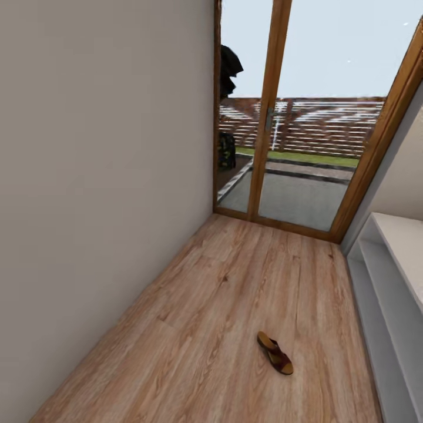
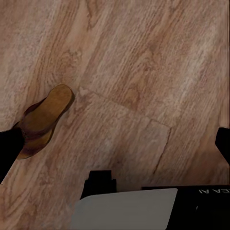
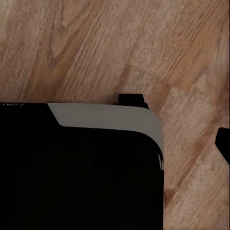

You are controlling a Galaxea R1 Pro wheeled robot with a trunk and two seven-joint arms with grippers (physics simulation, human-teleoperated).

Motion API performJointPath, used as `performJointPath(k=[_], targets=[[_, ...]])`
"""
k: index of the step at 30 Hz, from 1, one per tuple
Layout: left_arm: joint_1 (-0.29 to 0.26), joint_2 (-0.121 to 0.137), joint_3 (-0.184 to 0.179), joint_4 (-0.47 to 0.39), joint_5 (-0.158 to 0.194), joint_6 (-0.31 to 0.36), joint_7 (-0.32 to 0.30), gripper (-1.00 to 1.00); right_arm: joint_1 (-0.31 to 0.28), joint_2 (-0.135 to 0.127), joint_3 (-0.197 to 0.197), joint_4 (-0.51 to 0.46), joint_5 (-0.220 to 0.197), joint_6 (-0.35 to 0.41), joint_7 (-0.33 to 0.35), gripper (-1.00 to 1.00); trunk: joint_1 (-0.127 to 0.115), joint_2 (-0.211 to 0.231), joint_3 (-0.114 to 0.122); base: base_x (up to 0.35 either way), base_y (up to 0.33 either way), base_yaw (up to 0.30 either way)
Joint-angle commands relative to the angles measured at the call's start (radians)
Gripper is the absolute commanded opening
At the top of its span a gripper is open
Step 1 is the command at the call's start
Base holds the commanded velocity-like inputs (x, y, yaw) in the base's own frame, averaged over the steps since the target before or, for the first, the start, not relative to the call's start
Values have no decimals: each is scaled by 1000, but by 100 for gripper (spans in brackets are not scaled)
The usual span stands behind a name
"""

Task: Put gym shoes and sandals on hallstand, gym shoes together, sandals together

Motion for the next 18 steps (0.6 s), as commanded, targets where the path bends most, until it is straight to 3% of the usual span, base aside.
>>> performJointPath(k=[1,18], targets=[[0,0,0,0,0,0,0,100,0,0,0,0,0,0,0,100,0,0,0,39,-300,0],[0,0,1,0,1,0,0,100,1,0,2,0,3,-23,0,100,0,0,0,6,-306,0]])
